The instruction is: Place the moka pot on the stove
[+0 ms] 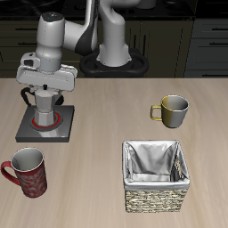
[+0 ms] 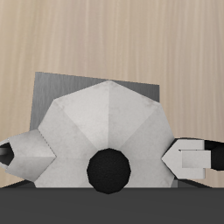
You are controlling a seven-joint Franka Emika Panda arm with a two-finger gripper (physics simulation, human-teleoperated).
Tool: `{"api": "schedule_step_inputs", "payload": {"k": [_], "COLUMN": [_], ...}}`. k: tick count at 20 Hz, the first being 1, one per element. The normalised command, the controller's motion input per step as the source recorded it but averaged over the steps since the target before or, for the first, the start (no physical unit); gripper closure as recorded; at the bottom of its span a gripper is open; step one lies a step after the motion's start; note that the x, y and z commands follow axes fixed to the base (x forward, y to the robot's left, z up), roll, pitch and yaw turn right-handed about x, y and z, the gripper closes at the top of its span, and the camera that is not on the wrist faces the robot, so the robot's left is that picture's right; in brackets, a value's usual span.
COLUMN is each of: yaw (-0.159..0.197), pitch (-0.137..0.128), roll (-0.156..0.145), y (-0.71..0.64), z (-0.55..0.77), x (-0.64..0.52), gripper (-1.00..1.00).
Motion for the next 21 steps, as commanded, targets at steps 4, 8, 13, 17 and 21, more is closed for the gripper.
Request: {"api": "schedule_step_inputs", "payload": {"k": [4,8,13,17,21], "yaw": [0.007,0.000,0.012,-0.013,-0.012], "pitch": [0.016,0.000,-0.012,-0.011,0.010], "roll": [-0.058,-0.005,0.002,-0.033,-0.024], "y": [0.04,0.10,0.10,-0.03,-0.05], "z": [-0.16,-0.04,0.11,0.21,0.13], "x": [0.03,-0.06,-0.13,-0.17,-0.18], "gripper": [-1.00,-1.00,-1.00,-1.00,-1.00]}}
